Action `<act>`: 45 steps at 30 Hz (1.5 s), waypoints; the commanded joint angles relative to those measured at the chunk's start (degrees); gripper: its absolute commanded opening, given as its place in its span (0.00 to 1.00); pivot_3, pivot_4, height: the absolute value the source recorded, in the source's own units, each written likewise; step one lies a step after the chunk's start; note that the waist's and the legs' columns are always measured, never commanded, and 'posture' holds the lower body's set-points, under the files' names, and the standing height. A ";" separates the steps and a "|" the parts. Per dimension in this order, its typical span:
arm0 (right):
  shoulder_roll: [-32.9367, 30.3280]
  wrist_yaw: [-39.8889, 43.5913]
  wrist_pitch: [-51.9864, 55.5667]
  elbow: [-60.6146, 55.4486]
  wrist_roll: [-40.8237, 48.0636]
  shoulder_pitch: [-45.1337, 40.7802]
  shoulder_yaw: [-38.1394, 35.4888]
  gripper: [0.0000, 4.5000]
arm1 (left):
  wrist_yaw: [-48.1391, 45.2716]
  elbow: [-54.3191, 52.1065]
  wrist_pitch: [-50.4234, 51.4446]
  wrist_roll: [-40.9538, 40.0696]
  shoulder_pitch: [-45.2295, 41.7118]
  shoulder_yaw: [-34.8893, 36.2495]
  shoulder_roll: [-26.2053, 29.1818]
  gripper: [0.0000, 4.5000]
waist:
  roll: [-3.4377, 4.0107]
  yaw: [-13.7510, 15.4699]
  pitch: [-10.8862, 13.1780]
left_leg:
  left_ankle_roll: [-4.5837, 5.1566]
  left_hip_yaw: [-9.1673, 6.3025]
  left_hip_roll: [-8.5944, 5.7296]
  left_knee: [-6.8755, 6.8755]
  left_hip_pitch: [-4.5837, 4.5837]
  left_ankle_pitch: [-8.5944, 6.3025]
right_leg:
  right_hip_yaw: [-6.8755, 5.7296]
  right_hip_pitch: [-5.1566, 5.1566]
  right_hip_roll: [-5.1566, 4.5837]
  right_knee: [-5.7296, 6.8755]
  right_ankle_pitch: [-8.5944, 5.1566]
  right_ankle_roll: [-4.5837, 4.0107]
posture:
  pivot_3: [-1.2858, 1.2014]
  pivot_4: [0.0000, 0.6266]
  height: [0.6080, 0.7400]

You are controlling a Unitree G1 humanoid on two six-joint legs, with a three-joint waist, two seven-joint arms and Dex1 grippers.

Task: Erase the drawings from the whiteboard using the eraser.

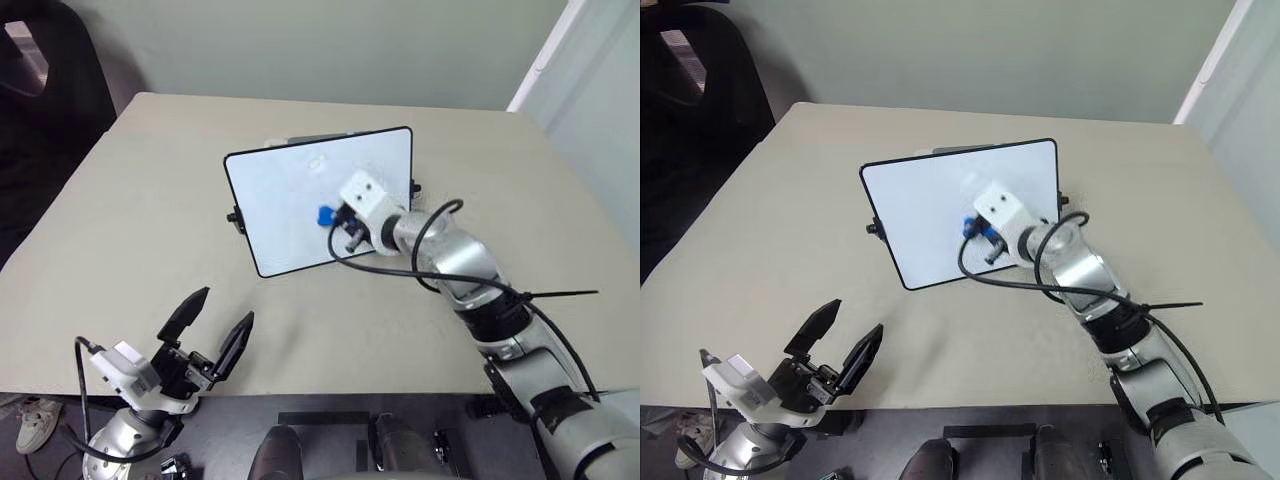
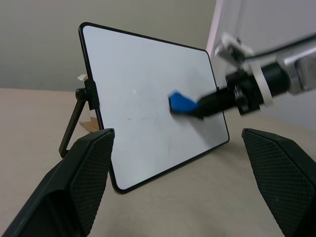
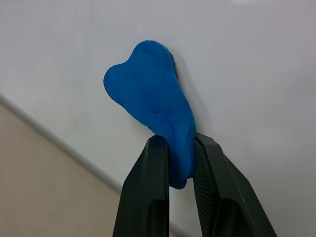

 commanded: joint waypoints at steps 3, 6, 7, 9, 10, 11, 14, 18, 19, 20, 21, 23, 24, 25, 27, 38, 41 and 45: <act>-0.02 -0.59 0.71 -0.79 -1.24 -1.45 -1.01 0.08 | 0.00 -0.53 -0.07 -0.61 -0.15 0.63 0.01 1.00 | 0.02 -0.31 0.01 | 0.05 0.00 0.00 -0.01 0.01 0.03 | 0.00 -0.01 0.01 0.01 0.15 -0.06 | 0.52 0.24 1.00; 1.35 -1.78 -0.55 0.44 -0.89 -4.74 -4.40 0.08 | -0.04 -0.66 0.00 -0.59 -0.17 0.50 -0.01 1.00 | 0.05 -0.43 0.03 | 0.11 0.01 0.00 -0.02 0.00 0.06 | 0.00 -0.04 0.03 0.02 0.19 -0.12 | 0.52 0.24 1.00; 1.71 -2.15 -0.79 0.92 -0.85 -5.86 -5.39 0.08 | -0.05 -0.72 0.01 -0.60 -0.14 0.47 -0.02 1.00 | 0.05 -0.43 0.03 | 0.11 0.01 0.00 -0.02 0.00 0.06 | 0.00 -0.07 0.03 0.02 0.20 -0.14 | 0.52 0.24 1.00; 2.24 -2.77 -0.84 2.35 -1.03 -8.30 -6.98 0.08 | -0.06 -0.79 0.05 -0.58 -0.16 0.43 -0.02 1.00 | 0.05 -0.41 0.03 | 0.12 0.00 0.00 -0.06 -0.04 0.07 | 0.00 -0.14 0.03 0.02 0.21 -0.16 | 0.52 0.24 1.00; 2.32 -3.00 -0.93 3.04 -1.25 -9.22 -7.38 0.08 | -0.08 -0.83 0.06 -0.56 -0.16 0.42 -0.03 1.00 | 0.05 -0.42 0.03 | 0.11 0.01 0.00 -0.11 -0.06 0.07 | 0.00 -0.16 0.03 0.01 0.21 -0.17 | 0.52 0.24 1.00; 2.23 -3.20 -1.15 3.98 -1.52 -10.23 -7.70 0.08 | -0.08 -0.90 0.07 -0.55 -0.14 0.41 -0.06 1.00 | 0.05 -0.40 0.03 | 0.12 0.00 0.00 -0.13 -0.06 0.07 | 0.00 -0.19 0.03 0.01 0.21 -0.17 | 0.52 0.24 1.00; 1.72 -3.84 -1.40 6.82 -2.19 -12.17 -8.66 0.08 | -0.03 -1.10 0.12 -0.46 -0.18 0.33 -0.14 1.00 | 0.04 -0.37 0.03 | 0.12 0.00 0.00 -0.18 -0.04 0.07 | 0.00 -0.21 0.03 0.00 0.16 -0.23 | 0.52 0.24 1.00; 0.65 -4.21 -1.44 6.97 -2.40 -11.15 -9.63 0.08 | 0.02 -1.32 0.22 -0.44 -0.23 0.35 -0.15 1.00 | 0.05 -0.36 0.03 | 0.10 0.00 0.00 -0.12 -0.05 0.08 | 0.01 -0.19 0.03 0.01 0.15 -0.25 | 0.52 0.24 1.00; 0.74 -4.27 -0.69 5.27 -1.73 -10.23 -10.64 0.08 | -0.03 -1.36 0.23 -0.48 -0.20 0.38 -0.12 1.00 | 0.04 -0.31 0.03 | 0.10 0.00 0.00 -0.12 -0.05 0.08 | 0.01 -0.19 0.03 0.01 0.18 -0.29 | 0.52 0.24 1.00; 0.91 -4.29 0.24 3.47 -0.94 -9.36 -11.76 0.08 | -0.06 -1.38 0.24 -0.49 -0.19 0.38 -0.11 1.00 | 0.05 -0.21 0.03 | 0.10 0.00 0.00 -0.12 -0.06 0.08 | 0.01 -0.18 0.03 0.01 0.22 -0.36 | 0.52 0.24 1.00; 0.70 -4.03 1.57 0.97 -0.21 -8.28 -12.76 0.08 | -0.12 -1.40 0.24 -0.51 -0.15 0.38 -0.09 1.00 | 0.05 -0.05 0.03 | 0.10 0.01 0.00 -0.11 -0.07 0.09 | 0.01 -0.16 0.03 0.01 0.24 -0.38 | 0.52 0.24 1.00; -0.53 -3.34 4.77 -3.70 0.71 -6.22 -14.24 0.08 | -0.22 -1.39 0.30 -0.53 -0.13 0.37 -0.02 1.00 | 0.04 0.09 0.03 | 0.08 0.06 0.00 -0.08 -0.11 0.13 | 0.00 -0.14 0.03 0.00 0.28 -0.46 | 0.52 0.24 1.00; -1.17 -3.24 6.68 -5.98 1.08 -5.22 -15.18 0.08 | -0.29 -1.37 0.32 -0.52 -0.11 0.34 0.01 1.00 | 0.04 0.17 0.03 | 0.08 0.09 0.00 -0.06 -0.12 0.13 | 0.01 -0.13 0.03 0.00 0.28 -0.46 | 0.52 0.24 1.00; -1.68 -3.09 9.50 -8.75 1.88 -3.95 -16.82 0.08 | -0.43 -1.39 0.29 -0.47 -0.01 0.23 0.01 1.00 | 0.04 0.25 0.03 | 0.07 0.11 0.00 -0.05 -0.17 0.14 | 0.01 -0.13 0.03 -0.01 0.28 -0.46 | 0.52 0.24 1.00; -2.93 -2.43 14.27 -13.66 3.60 -1.46 -19.59 0.08 | -0.61 -1.51 0.22 -0.27 0.16 -0.08 -0.05 1.00 | 0.04 0.25 0.03 | 0.07 0.15 0.00 -0.05 -0.19 0.14 | 0.01 -0.14 0.03 -0.05 0.27 -0.46 | 0.52 0.24 1.00; -2.37 -3.47 33.04 -24.45 9.84 19.17 -42.16 0.08 | -1.43 -2.80 -0.64 1.56 1.73 -3.10 -0.77 1.00 | -0.04 0.18 -0.02 | 0.23 0.25 -0.01 0.00 -0.15 0.00 | 0.11 -0.05 0.05 -0.13 -0.08 0.22 | 0.52 0.24 1.00; -1.53 -5.57 33.04 -23.29 9.43 20.68 -42.59 0.08 | -1.61 -3.43 -0.96 2.04 2.22 -4.14 -0.97 1.00 | 0.01 -0.08 0.01 | 0.40 0.26 -0.01 -0.02 -0.08 -0.08 | 0.13 0.03 0.06 -0.10 0.04 0.90 | 0.52 0.24 1.00; -1.53 -7.11 33.04 -23.37 9.80 21.38 -43.05 0.28 | -1.37 -4.41 -1.29 2.89 2.94 -5.57 -1.28 1.00 | 0.03 -0.07 0.02 | 0.57 0.26 -0.01 -0.02 0.03 -0.06 | 0.13 0.05 0.07 -0.01 0.03 1.00 | 0.52 0.24 1.00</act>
